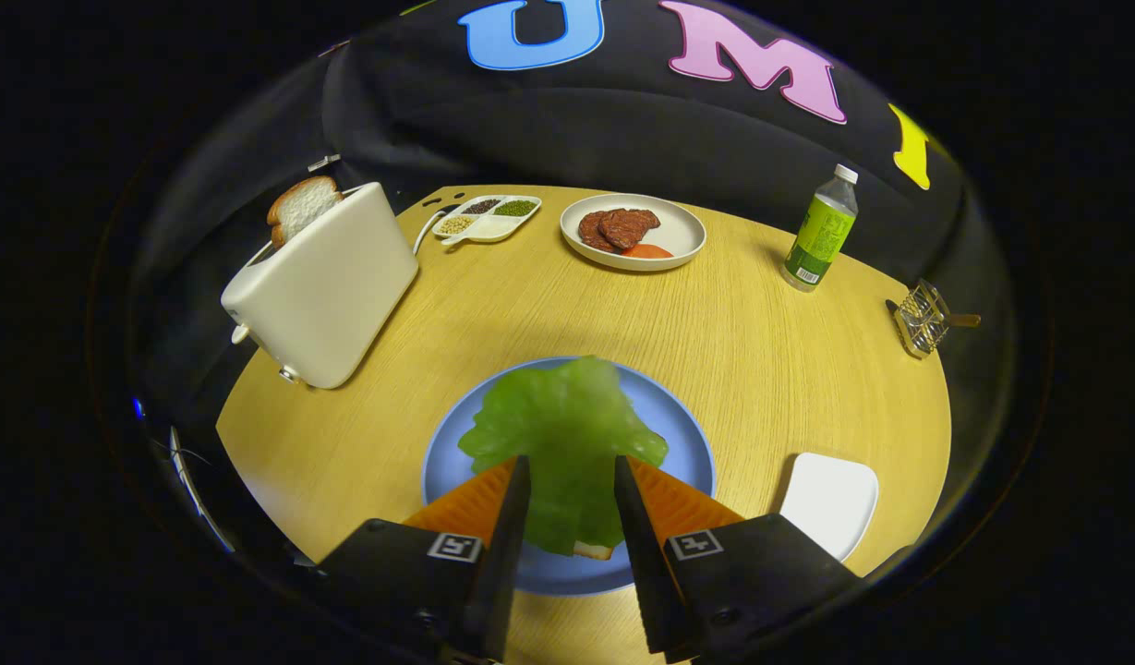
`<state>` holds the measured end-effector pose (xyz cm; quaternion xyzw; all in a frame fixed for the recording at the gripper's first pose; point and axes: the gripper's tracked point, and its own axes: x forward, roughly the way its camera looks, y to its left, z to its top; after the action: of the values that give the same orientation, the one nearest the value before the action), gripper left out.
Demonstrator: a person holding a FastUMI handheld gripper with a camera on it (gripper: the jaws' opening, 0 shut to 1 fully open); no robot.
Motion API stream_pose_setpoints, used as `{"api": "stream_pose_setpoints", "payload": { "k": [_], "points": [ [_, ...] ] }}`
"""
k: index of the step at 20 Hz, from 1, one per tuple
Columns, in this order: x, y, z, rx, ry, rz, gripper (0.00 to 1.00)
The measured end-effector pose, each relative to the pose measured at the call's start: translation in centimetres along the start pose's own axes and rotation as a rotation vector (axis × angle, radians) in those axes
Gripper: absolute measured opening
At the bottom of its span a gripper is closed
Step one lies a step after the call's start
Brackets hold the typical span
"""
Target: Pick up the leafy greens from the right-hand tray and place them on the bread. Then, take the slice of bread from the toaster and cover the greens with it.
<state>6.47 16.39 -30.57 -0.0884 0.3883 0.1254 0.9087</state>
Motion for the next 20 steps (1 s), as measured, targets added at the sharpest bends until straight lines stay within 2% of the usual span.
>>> {"api": "stream_pose_setpoints", "payload": {
  "k": [2,6,9,17,20],
  "points": [
    [-0.2,0.0,0.1,0.004,-0.007,-0.003,0.84],
    [-0.9,0.0,0.7,0.016,-0.025,0.001,0.84],
    [-2.5,0.8,2.4,0.036,-0.083,0.026,1.0],
    [-9.1,4.5,12.2,0.011,-0.339,0.078,1.0],
    [-10.2,6.9,15.5,-0.003,-0.397,0.103,0.99]
  ]
}}
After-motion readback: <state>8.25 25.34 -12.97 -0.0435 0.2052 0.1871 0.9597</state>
